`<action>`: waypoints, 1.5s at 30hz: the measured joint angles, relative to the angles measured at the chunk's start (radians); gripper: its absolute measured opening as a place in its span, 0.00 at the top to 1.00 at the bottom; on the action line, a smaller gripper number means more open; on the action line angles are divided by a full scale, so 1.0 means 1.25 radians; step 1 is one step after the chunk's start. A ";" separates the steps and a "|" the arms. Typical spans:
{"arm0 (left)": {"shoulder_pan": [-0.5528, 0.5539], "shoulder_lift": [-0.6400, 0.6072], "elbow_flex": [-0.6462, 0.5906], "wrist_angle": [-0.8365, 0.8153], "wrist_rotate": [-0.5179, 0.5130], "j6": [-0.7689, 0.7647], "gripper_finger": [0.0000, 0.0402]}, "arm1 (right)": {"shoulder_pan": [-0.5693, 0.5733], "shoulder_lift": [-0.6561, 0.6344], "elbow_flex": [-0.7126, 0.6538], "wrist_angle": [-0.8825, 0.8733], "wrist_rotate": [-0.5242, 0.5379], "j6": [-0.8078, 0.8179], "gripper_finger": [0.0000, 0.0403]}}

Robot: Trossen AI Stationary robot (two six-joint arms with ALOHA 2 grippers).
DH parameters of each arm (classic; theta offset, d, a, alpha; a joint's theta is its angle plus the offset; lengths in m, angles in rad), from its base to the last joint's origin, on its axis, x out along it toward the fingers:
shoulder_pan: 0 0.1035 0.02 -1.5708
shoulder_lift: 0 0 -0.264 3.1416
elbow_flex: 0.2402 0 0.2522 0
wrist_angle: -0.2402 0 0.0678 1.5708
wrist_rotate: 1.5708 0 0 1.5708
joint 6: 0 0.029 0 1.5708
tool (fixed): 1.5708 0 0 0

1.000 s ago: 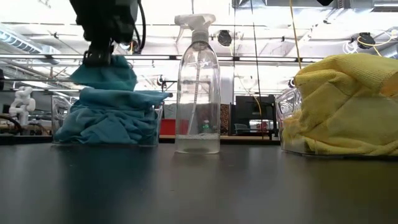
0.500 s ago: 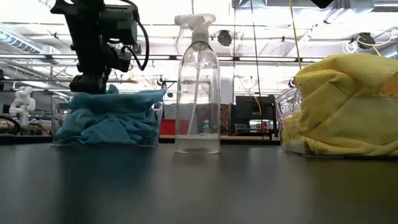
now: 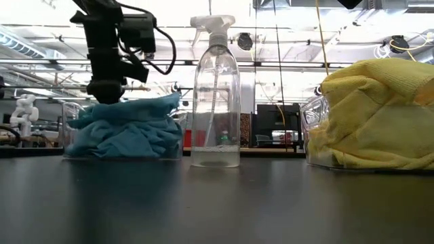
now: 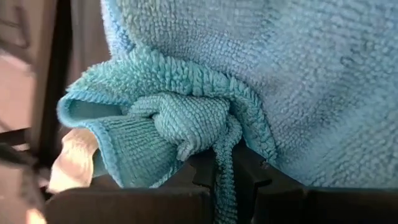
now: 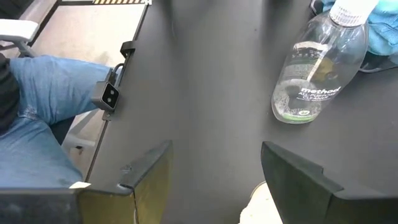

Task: Sort microfiber towel by color & place in baskets
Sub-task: Put the blue microfiber towel into the top transparent bin

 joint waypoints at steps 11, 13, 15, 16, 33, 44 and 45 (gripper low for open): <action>0.136 0.027 0.001 0.030 0.176 0.093 0.94 | 0.031 0.000 0.000 0.000 0.023 0.007 0.41; 0.151 0.045 0.001 0.030 0.194 0.104 0.94 | 0.037 0.000 0.000 0.000 0.023 0.014 0.41; 0.160 0.059 0.001 0.028 0.196 0.108 0.94 | 0.042 0.000 0.000 0.000 0.024 0.019 0.41; 0.163 0.063 0.001 0.028 0.196 0.108 0.93 | 0.045 0.000 0.000 0.000 0.024 0.023 0.41; 0.132 -0.003 0.108 -0.154 0.199 0.059 0.53 | 0.134 0.000 0.000 -0.002 0.005 0.106 0.41; 0.034 -0.122 0.187 -0.153 0.249 0.015 0.52 | 0.238 0.024 0.000 -0.097 0.003 0.318 0.41; 0.023 -0.133 0.191 -0.149 0.249 0.006 0.52 | 0.247 0.033 0.000 -0.100 0.002 0.334 0.41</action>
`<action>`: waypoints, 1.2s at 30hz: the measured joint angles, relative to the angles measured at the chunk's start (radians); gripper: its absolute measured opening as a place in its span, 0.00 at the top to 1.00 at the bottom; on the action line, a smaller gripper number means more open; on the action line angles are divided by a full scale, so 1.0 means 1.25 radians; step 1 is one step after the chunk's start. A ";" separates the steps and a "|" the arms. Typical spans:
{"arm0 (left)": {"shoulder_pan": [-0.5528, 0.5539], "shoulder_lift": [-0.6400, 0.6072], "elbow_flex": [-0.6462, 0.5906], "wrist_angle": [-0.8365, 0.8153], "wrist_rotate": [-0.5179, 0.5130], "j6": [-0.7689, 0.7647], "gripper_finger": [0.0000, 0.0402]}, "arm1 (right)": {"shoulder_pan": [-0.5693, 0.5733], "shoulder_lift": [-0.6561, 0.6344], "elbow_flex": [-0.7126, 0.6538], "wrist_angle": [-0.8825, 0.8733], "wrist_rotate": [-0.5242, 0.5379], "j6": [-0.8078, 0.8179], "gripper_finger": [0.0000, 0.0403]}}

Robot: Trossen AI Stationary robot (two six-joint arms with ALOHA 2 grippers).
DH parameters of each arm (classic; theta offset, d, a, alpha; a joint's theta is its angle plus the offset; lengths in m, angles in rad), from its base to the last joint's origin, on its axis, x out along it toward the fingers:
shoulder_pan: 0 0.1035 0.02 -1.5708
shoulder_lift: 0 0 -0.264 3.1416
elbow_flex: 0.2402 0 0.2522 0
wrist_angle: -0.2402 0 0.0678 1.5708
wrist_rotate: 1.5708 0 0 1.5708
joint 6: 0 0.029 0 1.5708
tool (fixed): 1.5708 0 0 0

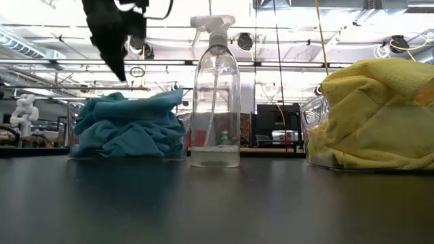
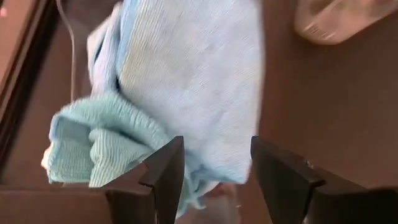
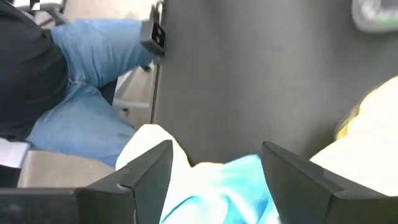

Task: Sort microfiber towel by color & place in baskets
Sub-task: Put the blue microfiber towel into the top transparent bin

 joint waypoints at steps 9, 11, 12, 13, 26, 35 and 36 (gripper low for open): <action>-0.102 -0.076 0.005 0.096 0.000 -0.025 0.52 | 0.070 0.115 0.000 -0.039 -0.009 0.143 0.41; -0.133 -0.083 0.005 0.123 0.001 -0.026 0.52 | 0.089 0.143 0.000 -0.051 -0.028 0.185 0.41; -0.150 -0.086 0.005 0.142 0.003 -0.025 0.52 | 0.100 0.155 0.000 -0.053 -0.037 0.208 0.41; -0.168 -0.086 0.005 0.161 0.003 -0.025 0.52 | 0.111 0.167 0.000 -0.053 -0.045 0.229 0.41; -0.411 -0.079 0.005 0.440 0.004 0.024 0.52 | 0.271 0.273 0.000 -0.052 -0.048 0.535 0.41; -0.523 -0.050 0.005 0.548 0.004 0.068 0.52 | 0.314 0.356 0.000 -0.074 -0.046 0.621 0.41; -0.532 -0.042 0.005 0.562 0.004 0.069 0.52 | 0.315 0.365 -0.001 -0.080 -0.046 0.625 0.41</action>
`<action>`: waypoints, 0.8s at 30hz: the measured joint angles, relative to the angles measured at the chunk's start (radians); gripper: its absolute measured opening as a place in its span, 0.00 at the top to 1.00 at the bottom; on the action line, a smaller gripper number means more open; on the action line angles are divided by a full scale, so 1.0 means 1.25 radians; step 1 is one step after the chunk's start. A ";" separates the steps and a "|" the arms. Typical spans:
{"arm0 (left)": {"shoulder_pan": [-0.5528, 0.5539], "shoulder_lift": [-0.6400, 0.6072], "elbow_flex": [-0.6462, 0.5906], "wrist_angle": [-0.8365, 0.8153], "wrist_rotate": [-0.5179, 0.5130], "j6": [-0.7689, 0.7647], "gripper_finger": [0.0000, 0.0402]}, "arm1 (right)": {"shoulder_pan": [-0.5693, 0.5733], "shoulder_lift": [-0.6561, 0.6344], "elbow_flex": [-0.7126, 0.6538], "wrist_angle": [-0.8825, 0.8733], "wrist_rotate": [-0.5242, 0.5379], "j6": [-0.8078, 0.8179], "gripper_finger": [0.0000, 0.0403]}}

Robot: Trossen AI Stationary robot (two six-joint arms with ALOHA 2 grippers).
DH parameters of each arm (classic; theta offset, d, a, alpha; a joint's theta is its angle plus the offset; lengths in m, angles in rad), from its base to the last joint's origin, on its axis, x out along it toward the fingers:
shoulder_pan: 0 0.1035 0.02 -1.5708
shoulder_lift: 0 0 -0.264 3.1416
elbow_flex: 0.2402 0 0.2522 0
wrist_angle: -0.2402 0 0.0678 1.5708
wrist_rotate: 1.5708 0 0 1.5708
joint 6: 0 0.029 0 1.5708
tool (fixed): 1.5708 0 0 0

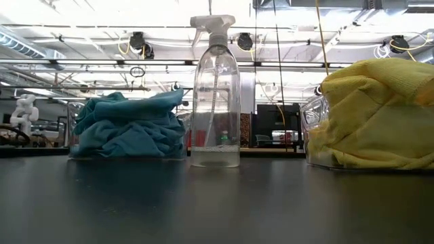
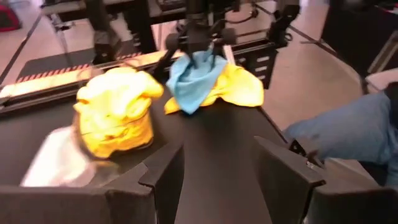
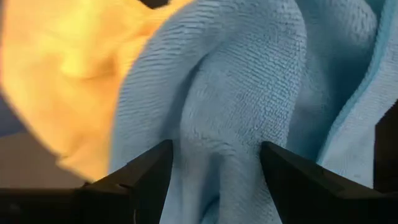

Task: Sort microfiber towel by color & place in baskets
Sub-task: Put the blue microfiber towel into the top transparent bin

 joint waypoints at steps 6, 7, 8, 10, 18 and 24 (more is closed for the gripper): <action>-0.050 0.066 0.000 0.048 0.000 0.016 0.52 | 0.000 0.041 -0.001 -0.021 -0.004 -0.005 0.47; -0.056 0.076 0.000 0.054 0.000 0.017 0.52 | 0.000 0.042 -0.001 -0.020 -0.004 -0.009 0.50; -0.062 0.088 0.000 0.055 0.000 0.017 0.52 | 0.000 0.042 -0.001 -0.021 -0.004 -0.014 0.53; -0.072 0.112 0.000 0.062 0.000 0.017 0.52 | 0.000 0.042 -0.001 -0.023 -0.001 -0.023 0.63; -0.097 0.178 0.000 0.073 0.000 0.019 0.52 | 0.000 0.040 -0.001 -0.058 0.000 -0.064 0.97; -0.105 0.187 0.000 0.083 -0.003 0.036 0.52 | -0.004 -0.013 -0.001 -0.104 0.015 -0.058 0.99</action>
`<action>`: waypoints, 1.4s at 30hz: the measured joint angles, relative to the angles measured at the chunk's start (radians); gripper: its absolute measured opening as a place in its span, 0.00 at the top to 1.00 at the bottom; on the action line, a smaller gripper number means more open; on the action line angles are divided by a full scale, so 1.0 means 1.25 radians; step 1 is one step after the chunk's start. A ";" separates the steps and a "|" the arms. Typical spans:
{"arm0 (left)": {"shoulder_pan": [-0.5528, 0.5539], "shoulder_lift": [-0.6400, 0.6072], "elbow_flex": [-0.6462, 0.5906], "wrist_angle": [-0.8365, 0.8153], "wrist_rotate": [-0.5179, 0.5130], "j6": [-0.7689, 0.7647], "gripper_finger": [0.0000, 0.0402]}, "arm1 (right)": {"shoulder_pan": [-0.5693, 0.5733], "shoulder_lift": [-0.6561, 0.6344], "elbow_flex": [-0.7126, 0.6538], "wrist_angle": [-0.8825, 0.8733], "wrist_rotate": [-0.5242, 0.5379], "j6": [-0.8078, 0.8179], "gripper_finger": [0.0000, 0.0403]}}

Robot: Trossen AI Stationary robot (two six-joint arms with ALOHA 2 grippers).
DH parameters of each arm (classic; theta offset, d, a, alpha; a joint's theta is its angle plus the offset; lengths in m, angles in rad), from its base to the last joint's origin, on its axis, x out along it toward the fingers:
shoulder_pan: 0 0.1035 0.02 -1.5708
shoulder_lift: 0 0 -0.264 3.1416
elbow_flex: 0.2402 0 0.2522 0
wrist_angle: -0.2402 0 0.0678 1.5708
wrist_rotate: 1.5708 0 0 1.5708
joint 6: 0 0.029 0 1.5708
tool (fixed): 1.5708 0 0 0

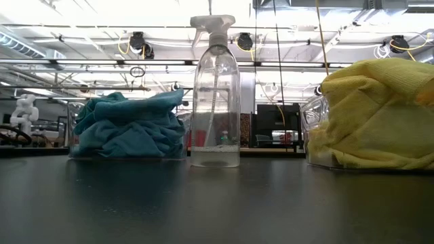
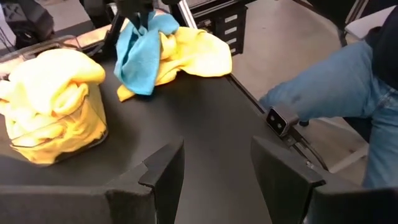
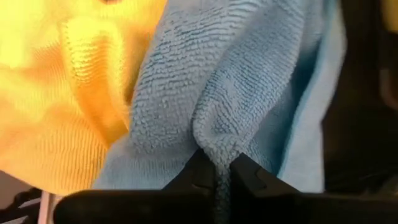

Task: Sort microfiber towel by color & place in baskets
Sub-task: Put the blue microfiber towel into the top transparent bin

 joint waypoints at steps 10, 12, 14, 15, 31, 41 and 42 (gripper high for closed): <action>0.000 0.000 0.000 0.011 -0.038 0.037 0.52 | -0.001 -0.168 0.000 -0.074 0.249 -0.013 1.00; 0.000 0.000 0.000 0.026 -0.046 0.045 0.52 | -0.001 -0.197 0.000 -0.081 0.305 -0.034 1.00; 0.000 0.000 0.000 0.039 -0.046 0.059 0.52 | -0.002 -0.226 0.000 -0.080 0.344 -0.057 1.00; 0.000 0.000 0.000 0.042 -0.046 0.061 0.52 | -0.005 -0.240 0.000 -0.079 0.358 -0.066 1.00; 0.001 0.000 0.000 0.046 -0.047 0.059 0.52 | -0.006 -0.322 0.000 0.020 0.475 -0.205 0.89; 0.001 0.000 0.000 0.066 -0.047 0.058 0.52 | -0.006 -0.283 0.001 0.026 0.465 -0.228 0.86; 0.001 0.000 0.000 0.066 -0.047 0.058 0.52 | -0.006 -0.276 0.001 0.027 0.465 -0.237 0.92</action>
